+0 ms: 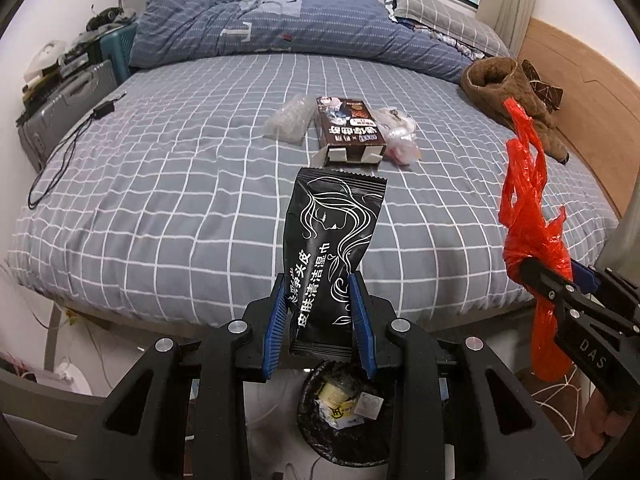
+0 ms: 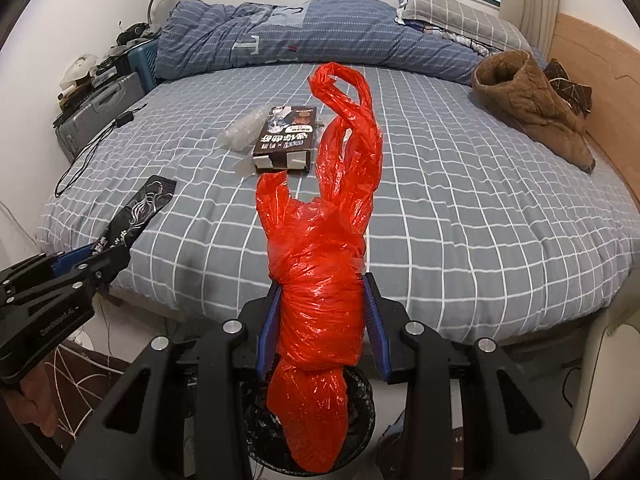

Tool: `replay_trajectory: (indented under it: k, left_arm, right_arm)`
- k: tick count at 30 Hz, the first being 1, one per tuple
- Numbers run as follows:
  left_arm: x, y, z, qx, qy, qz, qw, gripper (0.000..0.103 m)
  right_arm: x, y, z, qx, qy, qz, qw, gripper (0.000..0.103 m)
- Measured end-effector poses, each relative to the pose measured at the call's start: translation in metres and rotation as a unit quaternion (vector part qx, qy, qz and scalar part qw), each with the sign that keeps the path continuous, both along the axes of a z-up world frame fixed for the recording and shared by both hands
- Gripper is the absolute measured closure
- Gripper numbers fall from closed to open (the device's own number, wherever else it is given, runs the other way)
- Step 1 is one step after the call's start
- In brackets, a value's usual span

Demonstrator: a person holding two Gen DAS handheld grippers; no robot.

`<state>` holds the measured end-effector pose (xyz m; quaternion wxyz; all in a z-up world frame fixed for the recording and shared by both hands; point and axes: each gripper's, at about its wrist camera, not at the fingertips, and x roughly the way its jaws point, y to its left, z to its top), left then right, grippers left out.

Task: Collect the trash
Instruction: 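Lift the packet and red bag and carry both toward the bin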

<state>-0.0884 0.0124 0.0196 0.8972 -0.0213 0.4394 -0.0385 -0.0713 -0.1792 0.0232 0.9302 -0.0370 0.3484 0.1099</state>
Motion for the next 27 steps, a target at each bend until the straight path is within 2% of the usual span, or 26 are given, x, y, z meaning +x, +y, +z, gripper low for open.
replay_trajectory:
  k: [18,27]
  left_arm:
    - [-0.048,-0.003,-0.021,-0.016,0.017,-0.001,0.9997,0.073]
    - [-0.075,-0.003,-0.054,-0.019,0.046,0.005,0.9988,0.073]
  right_arm:
    - [-0.046,0.006,-0.031,-0.008,0.017,0.003,1.0,0.066]
    - [-0.062,0.01,-0.064,-0.011,0.042,0.005,0.999,0.066]
